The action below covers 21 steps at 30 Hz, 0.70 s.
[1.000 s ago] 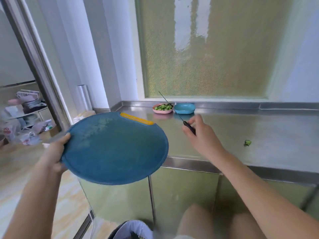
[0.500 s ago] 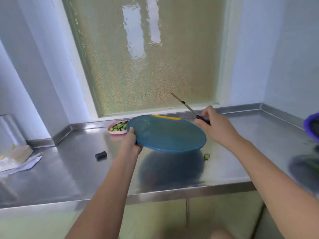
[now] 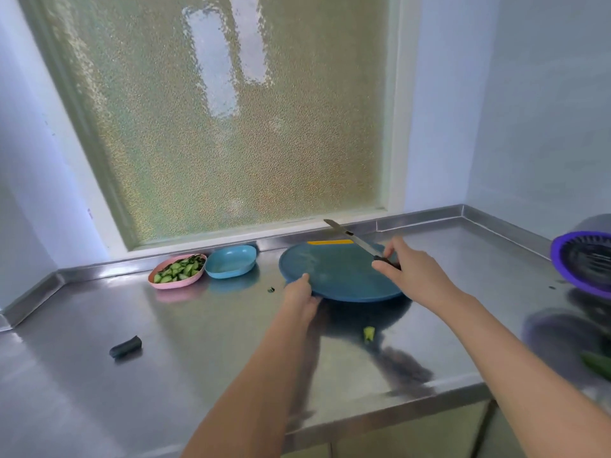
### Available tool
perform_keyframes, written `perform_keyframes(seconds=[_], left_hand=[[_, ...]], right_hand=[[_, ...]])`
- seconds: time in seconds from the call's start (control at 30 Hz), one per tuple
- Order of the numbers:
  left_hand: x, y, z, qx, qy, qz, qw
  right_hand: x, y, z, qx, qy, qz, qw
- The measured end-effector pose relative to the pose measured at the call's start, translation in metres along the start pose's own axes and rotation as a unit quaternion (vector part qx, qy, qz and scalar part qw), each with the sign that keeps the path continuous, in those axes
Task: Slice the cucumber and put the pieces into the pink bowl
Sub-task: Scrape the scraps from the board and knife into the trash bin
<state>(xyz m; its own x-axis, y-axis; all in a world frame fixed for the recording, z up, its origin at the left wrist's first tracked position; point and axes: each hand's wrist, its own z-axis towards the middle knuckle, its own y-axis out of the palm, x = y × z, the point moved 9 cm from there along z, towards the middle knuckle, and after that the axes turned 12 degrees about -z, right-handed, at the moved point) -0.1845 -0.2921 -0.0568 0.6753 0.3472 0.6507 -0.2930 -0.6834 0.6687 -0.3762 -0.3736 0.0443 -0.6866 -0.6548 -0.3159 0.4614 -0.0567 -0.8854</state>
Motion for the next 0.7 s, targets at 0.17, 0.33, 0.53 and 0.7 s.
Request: perform_keyframes(seconds=[0.17,0.33,0.53,0.7], left_hand=[[0.012,-0.006,-0.002,-0.005,-0.016,0.309,0.951],[0.065,0.003,0.002,-0.017,0.14,0.578,0.804],[0.096,0.036,-0.032,-0.11,0.378,0.544,0.741],[0.084,0.027,-0.019,-0.102,0.335,0.577,0.738]], right_hand=[[-0.001,0.012,0.006,-0.03,-0.008,-0.028,0.999],[-0.01,0.022,0.011,-0.048,-0.034,-0.074,0.996],[-0.027,0.032,0.01,-0.066,-0.09,-0.113,0.987],[-0.044,0.037,0.003,-0.058,-0.135,-0.133,0.98]])
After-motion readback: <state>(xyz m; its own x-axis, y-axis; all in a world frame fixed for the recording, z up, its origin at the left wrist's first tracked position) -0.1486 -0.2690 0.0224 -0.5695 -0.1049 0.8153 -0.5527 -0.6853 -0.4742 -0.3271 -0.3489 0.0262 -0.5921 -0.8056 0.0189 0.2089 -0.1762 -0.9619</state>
